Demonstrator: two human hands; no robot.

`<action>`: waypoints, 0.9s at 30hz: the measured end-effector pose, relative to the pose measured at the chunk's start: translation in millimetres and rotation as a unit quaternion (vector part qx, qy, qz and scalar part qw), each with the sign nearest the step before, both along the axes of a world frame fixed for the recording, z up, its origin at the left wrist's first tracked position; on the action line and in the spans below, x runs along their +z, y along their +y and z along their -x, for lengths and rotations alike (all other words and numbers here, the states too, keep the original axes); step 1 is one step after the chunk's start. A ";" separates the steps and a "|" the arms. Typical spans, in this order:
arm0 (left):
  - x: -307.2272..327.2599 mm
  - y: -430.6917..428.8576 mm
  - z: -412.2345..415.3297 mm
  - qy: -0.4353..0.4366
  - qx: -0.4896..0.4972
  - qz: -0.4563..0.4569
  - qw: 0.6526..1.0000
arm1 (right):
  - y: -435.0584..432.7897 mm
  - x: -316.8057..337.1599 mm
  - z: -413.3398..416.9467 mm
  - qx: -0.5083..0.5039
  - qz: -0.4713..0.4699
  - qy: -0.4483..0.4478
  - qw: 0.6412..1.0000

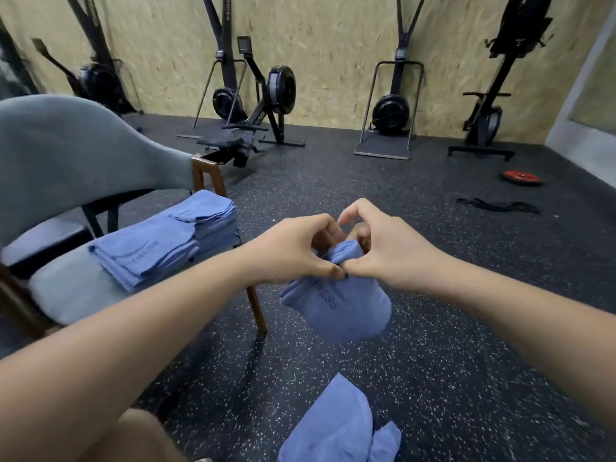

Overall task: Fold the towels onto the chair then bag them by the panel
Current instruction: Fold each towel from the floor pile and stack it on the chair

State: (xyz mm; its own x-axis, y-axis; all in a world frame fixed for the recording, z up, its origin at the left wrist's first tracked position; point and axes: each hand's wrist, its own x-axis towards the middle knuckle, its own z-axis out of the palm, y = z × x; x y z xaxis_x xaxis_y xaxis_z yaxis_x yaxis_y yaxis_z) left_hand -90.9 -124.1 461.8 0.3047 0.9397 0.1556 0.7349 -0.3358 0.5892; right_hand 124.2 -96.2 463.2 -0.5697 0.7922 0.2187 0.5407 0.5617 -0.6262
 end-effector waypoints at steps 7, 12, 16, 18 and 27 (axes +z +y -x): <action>-7.9 -4.0 82.0 0.004 0.056 -0.017 0.998 | 25.3 -11.6 81.4 0.067 0.006 0.009 0.998; -13.4 -9.2 148.0 -0.103 0.109 0.010 0.989 | 54.7 -46.7 131.0 0.084 0.115 -0.020 0.990; -15.5 -8.2 198.7 -0.183 0.173 0.016 0.968 | 75.5 -65.8 160.8 0.103 0.188 0.043 0.976; -16.4 -4.1 217.8 -0.200 0.197 0.029 0.959 | 90.3 -69.7 174.5 0.084 0.231 0.146 0.958; 7.3 75.7 257.3 -0.128 0.224 0.082 0.963 | 173.4 -30.2 253.3 0.034 0.198 0.229 0.953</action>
